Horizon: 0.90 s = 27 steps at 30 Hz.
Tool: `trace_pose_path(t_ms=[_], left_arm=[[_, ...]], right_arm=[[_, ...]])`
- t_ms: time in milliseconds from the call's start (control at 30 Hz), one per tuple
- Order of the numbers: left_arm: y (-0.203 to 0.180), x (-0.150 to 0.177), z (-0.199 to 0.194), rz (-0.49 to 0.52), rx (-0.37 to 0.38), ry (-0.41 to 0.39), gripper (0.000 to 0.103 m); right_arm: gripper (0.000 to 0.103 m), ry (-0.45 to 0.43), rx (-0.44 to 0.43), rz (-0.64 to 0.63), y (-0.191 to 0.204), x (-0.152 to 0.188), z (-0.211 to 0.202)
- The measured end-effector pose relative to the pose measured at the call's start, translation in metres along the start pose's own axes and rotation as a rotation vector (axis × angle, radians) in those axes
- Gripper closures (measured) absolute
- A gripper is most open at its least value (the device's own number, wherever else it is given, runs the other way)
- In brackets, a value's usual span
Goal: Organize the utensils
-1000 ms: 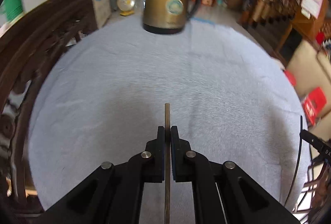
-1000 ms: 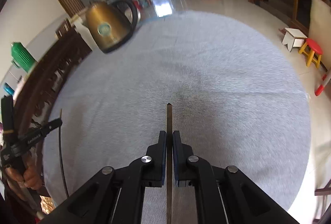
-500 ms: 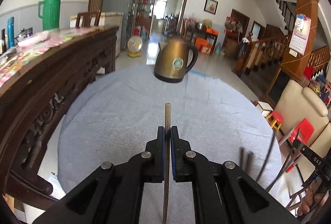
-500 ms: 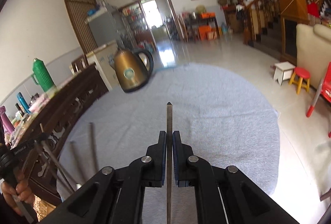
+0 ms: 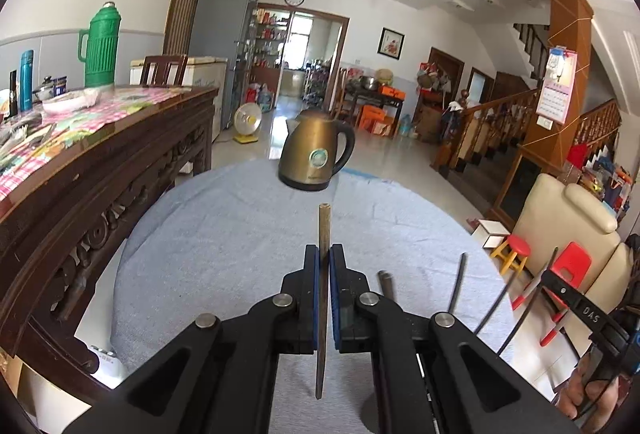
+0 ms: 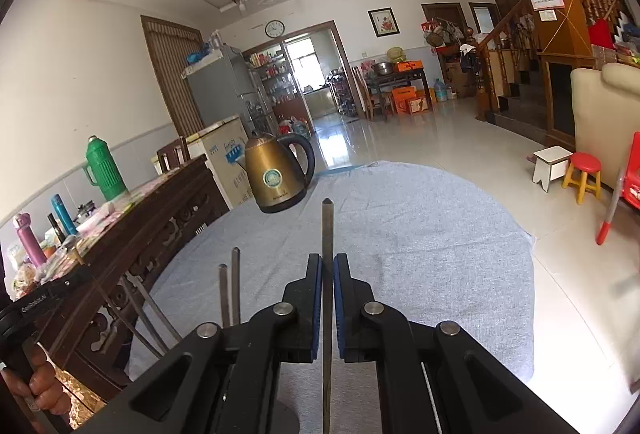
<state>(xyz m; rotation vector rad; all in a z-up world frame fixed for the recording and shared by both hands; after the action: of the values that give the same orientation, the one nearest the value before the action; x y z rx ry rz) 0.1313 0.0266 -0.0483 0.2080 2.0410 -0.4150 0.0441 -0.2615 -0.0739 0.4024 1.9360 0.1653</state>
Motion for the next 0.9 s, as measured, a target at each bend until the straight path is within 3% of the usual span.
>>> trace_pose_path(t_ms=[900], left_arm=[[-0.06,-0.054,-0.095,0.069,0.099,-0.182,0.098]], right_arm=[[0.096,-0.228,-0.152,0.04,0.025,-0.042,-0.084]])
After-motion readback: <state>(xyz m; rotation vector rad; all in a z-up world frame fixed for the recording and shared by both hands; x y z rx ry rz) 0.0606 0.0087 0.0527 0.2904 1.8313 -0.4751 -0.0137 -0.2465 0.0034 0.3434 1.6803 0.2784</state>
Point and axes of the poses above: each gripper's, at about its wrist camera, not at the fingertips, and z roughly the way its jaws point, y to its left, x to its underside, the point moved 6 cm from there along z, roughly the way its jaws point, and after that the axes turned 1 degree about -y, right-handed, at the moved point
